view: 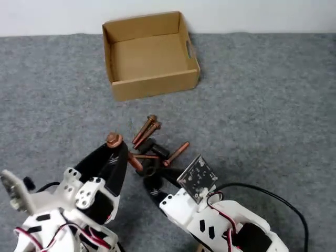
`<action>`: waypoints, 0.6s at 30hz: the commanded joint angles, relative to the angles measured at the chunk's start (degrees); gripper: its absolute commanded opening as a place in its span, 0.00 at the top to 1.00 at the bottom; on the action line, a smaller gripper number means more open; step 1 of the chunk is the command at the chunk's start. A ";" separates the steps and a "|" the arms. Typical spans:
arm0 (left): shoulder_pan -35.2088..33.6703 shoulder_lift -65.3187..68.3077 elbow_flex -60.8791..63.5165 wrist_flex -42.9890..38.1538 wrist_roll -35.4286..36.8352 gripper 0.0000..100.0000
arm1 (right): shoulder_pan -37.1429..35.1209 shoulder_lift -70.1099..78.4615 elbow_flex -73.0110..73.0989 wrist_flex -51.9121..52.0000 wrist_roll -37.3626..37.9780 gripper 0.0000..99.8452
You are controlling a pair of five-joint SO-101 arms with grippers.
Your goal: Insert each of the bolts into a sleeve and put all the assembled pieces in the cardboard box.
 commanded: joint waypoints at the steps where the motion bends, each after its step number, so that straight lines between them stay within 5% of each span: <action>1: 0.18 -0.09 0.66 -2.37 0.79 1.00 | -0.92 -0.31 -0.53 -2.51 3.16 0.99; 18: 4.40 -0.18 7.16 -3.08 -2.29 1.00 | -0.66 -0.31 -0.79 -6.11 5.80 0.99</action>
